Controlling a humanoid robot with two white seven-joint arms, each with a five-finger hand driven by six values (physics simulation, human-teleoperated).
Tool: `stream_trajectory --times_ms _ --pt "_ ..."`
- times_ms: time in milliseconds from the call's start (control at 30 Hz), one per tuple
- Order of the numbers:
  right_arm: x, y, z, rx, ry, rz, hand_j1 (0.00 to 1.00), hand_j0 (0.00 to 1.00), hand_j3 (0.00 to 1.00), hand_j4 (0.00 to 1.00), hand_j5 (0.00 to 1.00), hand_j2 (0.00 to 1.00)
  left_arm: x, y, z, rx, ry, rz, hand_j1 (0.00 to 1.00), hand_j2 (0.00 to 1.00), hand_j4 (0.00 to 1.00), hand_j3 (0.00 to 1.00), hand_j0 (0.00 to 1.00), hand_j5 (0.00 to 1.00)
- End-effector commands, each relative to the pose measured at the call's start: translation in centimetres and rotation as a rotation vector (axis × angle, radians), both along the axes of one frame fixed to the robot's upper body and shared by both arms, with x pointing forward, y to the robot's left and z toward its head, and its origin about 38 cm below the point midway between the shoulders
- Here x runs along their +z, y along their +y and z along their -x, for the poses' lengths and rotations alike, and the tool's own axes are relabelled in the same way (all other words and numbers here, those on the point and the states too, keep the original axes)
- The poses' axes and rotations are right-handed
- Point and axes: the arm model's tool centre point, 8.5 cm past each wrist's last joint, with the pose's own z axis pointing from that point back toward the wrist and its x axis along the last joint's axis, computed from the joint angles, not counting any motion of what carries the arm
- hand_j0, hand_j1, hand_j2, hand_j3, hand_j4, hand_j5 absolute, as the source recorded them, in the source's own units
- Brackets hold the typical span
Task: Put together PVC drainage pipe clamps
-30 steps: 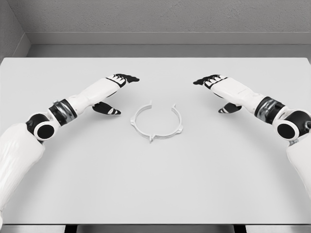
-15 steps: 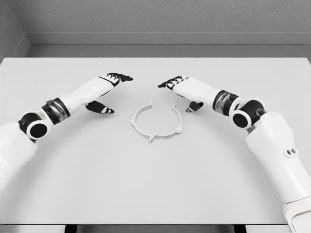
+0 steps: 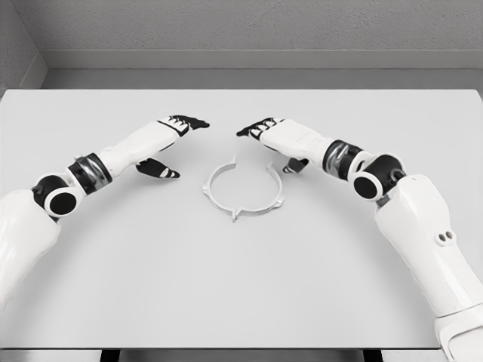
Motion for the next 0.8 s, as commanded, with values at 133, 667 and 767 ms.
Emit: stream_trajectory --times_ms 133,667,767 --pt "0.1 -0.3 0.1 -0.008 0.002 -0.006 1.0 1.0 1.0 1.0 1.0 1.0 0.1 -0.1 0.0 0.001 0.001 0.008 1.0 1.0 1.0 1.0 1.0 1.0" --pt "0.7 -2.8 2.1 -0.014 -0.043 0.038 1.0 1.0 1.0 1.0 1.0 1.0 0.1 -0.1 -0.1 0.001 0.0 0.01 1.0 1.0 1.0 1.0 1.0 1.0" --pt "1.2 -3.8 3.8 -0.016 -0.071 0.047 1.0 1.0 1.0 1.0 1.0 1.0 0.2 0.0 -0.1 0.001 -0.002 0.009 1.0 1.0 1.0 1.0 1.0 1.0"
